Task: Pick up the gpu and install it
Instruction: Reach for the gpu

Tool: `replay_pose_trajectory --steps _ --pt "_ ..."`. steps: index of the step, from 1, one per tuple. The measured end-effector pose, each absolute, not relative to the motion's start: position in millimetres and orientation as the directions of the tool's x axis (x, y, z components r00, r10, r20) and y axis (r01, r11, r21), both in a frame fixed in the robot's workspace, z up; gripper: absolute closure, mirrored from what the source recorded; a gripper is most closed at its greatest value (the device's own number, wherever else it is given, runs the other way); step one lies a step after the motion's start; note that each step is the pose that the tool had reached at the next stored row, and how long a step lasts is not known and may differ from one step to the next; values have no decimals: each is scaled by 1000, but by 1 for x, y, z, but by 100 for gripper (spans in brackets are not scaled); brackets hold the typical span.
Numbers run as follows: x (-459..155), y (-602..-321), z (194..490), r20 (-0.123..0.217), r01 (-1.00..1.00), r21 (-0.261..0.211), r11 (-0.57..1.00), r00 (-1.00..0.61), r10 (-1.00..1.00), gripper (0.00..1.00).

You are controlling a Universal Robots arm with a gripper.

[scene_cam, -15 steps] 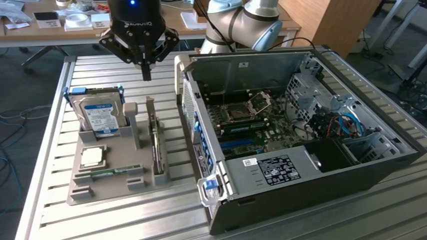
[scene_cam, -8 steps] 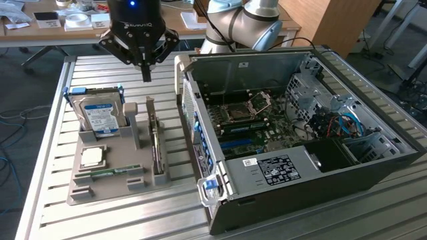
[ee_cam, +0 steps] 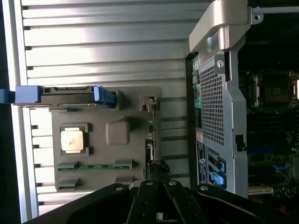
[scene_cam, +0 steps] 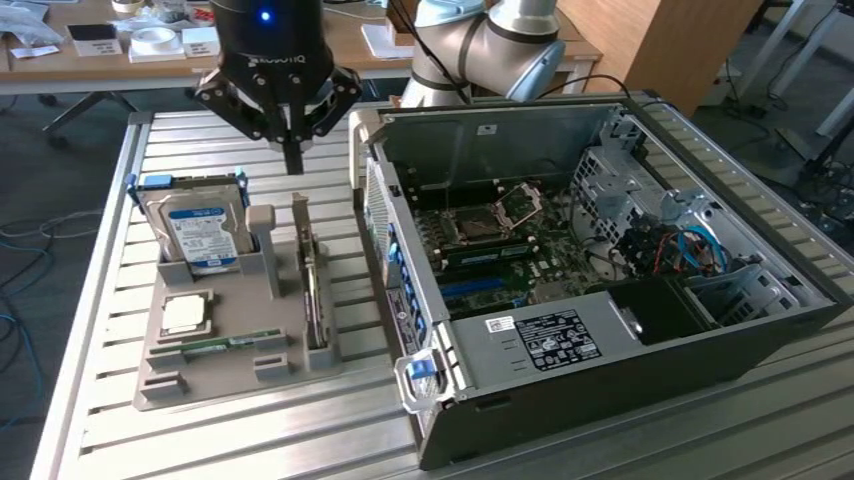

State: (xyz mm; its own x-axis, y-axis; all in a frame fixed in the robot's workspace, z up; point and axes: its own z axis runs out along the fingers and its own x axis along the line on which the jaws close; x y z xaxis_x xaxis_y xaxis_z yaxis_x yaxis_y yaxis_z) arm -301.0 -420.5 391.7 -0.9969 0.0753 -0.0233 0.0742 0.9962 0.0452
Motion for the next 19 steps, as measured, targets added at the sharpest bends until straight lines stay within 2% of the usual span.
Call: replay_pose_trajectory --steps 11,19 --pt "-306 -440 391 -23 74 45 996 -997 75 89" --pt "-307 -445 391 -23 74 45 996 -997 75 89"
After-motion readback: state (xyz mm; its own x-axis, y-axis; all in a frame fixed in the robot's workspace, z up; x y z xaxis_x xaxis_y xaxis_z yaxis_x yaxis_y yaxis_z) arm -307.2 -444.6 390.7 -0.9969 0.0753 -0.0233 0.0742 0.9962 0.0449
